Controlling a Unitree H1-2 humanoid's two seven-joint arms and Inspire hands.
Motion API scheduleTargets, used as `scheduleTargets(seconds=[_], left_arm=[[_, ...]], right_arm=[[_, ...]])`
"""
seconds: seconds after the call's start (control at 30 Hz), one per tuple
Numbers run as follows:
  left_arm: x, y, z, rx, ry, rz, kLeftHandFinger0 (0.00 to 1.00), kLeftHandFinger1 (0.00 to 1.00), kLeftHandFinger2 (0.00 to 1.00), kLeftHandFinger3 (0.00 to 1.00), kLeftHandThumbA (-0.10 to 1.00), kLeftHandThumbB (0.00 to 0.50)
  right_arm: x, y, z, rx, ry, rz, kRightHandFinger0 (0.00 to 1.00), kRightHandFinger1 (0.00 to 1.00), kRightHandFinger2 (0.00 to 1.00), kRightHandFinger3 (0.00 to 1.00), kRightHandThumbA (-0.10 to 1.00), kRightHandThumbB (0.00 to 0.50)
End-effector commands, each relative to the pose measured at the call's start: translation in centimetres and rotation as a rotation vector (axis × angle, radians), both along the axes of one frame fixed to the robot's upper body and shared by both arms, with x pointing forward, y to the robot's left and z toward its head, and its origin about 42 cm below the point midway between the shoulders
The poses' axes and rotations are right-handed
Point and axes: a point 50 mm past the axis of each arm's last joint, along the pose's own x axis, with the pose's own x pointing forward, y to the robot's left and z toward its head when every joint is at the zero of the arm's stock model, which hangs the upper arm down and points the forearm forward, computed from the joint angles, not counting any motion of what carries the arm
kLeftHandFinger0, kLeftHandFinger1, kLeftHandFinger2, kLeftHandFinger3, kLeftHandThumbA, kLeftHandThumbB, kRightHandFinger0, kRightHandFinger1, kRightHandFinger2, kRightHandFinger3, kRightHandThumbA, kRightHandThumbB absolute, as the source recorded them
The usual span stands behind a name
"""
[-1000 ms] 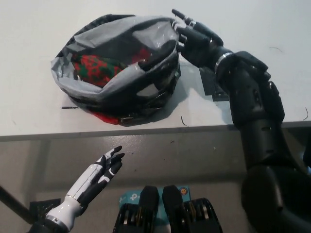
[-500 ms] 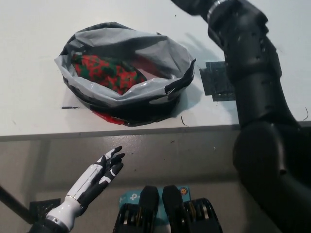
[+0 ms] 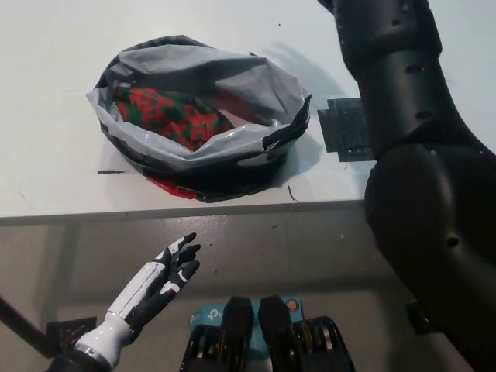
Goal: The robot uses its right hand to pick up a bag of coffee beans and puts it in the black plastic bag, then the robot grabs the top of the bag and lifts it.
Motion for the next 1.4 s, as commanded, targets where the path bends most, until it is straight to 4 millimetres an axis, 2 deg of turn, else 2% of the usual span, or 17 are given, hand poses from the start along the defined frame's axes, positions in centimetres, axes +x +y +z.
scheduleTargets(seconds=[0.0,0.03,0.07,0.17,0.23,0.33,0.5,0.63,0.67,0.73,0.9,1.17,1.27,1.33,1.37], left_arm=[[0.0,-0.2,1.9,-0.006,-0.11,-0.049,0.99,0.99,1.0,1.0,0.83,0.106],[0.0,-0.2,1.8,-0.007,-0.108,-0.048,0.97,0.98,1.0,1.0,0.83,0.108],[-0.2,-0.3,1.7,-0.009,-0.104,-0.047,0.97,0.98,1.0,1.0,0.83,0.107],[-0.3,-0.3,1.6,-0.002,-0.103,-0.043,0.97,0.97,1.0,1.0,0.83,0.12],[-0.3,-0.2,1.5,0.008,-0.109,-0.042,0.97,0.96,1.0,1.0,0.83,0.106],[-0.3,-0.2,1.4,0.001,-0.107,-0.044,0.98,0.97,1.0,1.0,0.81,0.1],[-0.4,-0.2,1.2,0.016,-0.102,-0.048,0.97,0.95,1.0,1.0,0.84,0.14],[-0.5,0.0,1.2,0.021,-0.101,-0.044,0.97,0.95,1.0,1.0,0.85,0.131],[-0.6,0.0,1.1,0.017,-0.098,-0.046,0.96,0.95,1.0,1.0,0.84,0.115],[-0.4,-0.1,1.2,0.02,-0.105,-0.047,0.95,0.94,1.0,1.0,0.84,0.116],[-0.8,0.0,1.0,0.018,-0.087,-0.042,0.94,0.92,1.0,1.0,0.85,0.139],[-0.9,-0.2,1.2,0.018,-0.095,-0.037,0.91,0.9,1.0,1.0,0.82,0.123],[-0.8,-0.1,1.3,0.024,-0.094,-0.036,0.91,0.9,1.0,1.0,0.83,0.144],[-0.8,0.0,1.3,0.027,-0.099,-0.037,0.91,0.9,1.0,1.0,0.84,0.141],[-0.8,0.0,1.2,0.027,-0.099,-0.037,0.91,0.9,1.0,1.0,0.84,0.134]], right_arm=[[-8.7,6.5,14.2,-1.228,-1.084,-0.27,1.0,1.0,1.0,1.0,0.85,0.499],[-8.5,6.6,13.2,-1.283,-1.086,-0.27,1.0,1.0,1.0,1.0,0.69,0.5],[-7.8,6.5,11.0,-1.345,-1.055,-0.25,1.0,1.0,1.0,1.0,0.79,0.5],[-6.9,6.1,7.9,-1.419,-0.997,-0.192,1.0,1.0,1.0,1.0,0.83,0.5],[-6.4,5.8,6.0,-1.48,-0.96,-0.153,1.0,1.0,1.0,1.0,0.88,0.5],[-5.9,5.4,3.1,-1.553,-0.929,-0.126,1.0,1.0,1.0,1.0,0.89,0.5],[-5.6,4.9,0.3,-1.593,-0.895,-0.065,1.0,1.0,1.0,1.0,0.92,0.5],[-5.4,4.6,-1.4,-1.639,-0.878,-0.036,1.0,1.0,1.0,1.0,0.96,0.5],[-5.4,4.4,-2.4,-1.653,-0.857,-0.021,1.0,1.0,1.0,1.0,0.94,0.5],[-5.2,3.9,-2.8,-1.66,-0.831,-0.004,1.0,1.0,1.0,1.0,0.9,0.5],[-5.0,3.0,-4.4,-1.692,-0.801,0.02,1.0,1.0,1.0,1.0,0.92,0.5],[-4.3,1.6,-4.9,-1.767,-0.769,0.027,1.0,1.0,1.0,1.0,0.85,0.5],[-3.9,1.0,-5.1,-1.806,-0.749,0.023,1.0,1.0,1.0,1.0,0.85,0.5],[-3.7,0.6,-5.3,-1.819,-0.737,0.01,1.0,1.0,1.0,1.0,0.81,0.5],[-3.5,0.4,-5.5,-1.829,-0.729,0.001,1.0,1.0,1.0,1.0,0.82,0.5]])
